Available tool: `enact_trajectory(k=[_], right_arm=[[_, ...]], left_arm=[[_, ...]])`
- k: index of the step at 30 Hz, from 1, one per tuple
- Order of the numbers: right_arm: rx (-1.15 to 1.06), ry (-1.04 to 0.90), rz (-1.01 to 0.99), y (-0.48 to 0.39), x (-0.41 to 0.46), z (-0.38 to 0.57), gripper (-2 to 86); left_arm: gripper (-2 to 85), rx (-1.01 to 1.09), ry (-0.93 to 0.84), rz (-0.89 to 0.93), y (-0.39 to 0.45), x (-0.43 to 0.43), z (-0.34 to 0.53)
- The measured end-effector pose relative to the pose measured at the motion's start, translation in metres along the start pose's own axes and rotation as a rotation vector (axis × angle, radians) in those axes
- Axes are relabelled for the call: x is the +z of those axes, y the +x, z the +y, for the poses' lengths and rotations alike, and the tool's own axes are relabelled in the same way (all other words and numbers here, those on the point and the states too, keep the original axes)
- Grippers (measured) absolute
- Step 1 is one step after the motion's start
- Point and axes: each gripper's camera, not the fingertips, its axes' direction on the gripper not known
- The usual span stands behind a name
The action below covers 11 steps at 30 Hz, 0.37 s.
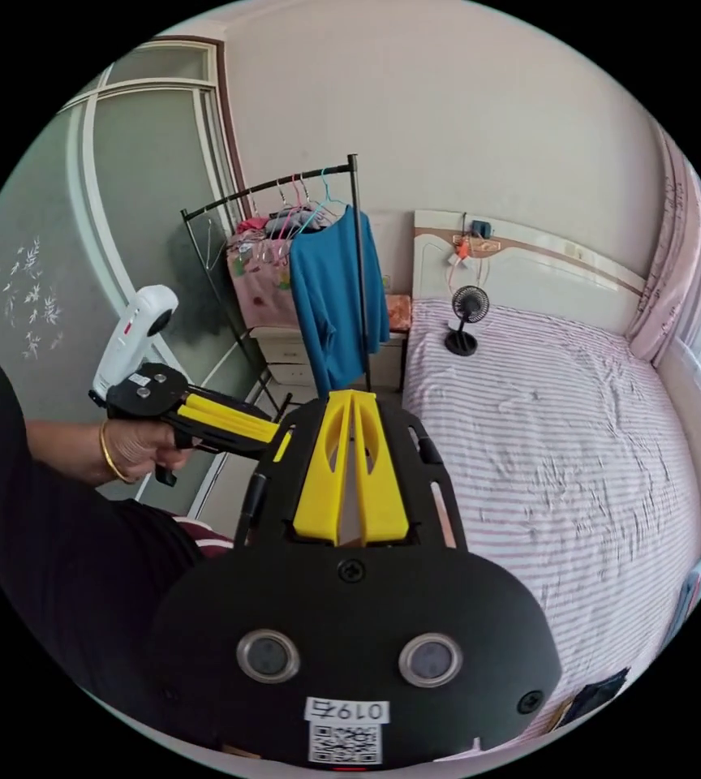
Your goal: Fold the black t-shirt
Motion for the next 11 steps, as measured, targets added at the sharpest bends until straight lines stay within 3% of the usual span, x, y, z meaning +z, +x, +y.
enact_trajectory(k=[6, 8, 11], right_arm=[[-0.012, 0.05, -0.218, 0.038, 0.098, -0.088, 7.1], [-0.05, 0.062, -0.262, 0.044, 0.12, -0.11, 5.7], [-0.198, 0.086, -0.174, 0.036, 0.157, -0.141, 1.1]], left_arm=[[0.8, -0.249, 0.04, -0.094, -0.117, -0.048, 0.009], [0.8, -0.297, 0.089, -0.154, -0.157, -0.07, 0.004], [0.8, -0.356, 0.142, -0.24, -0.202, -0.092, 0.0]])
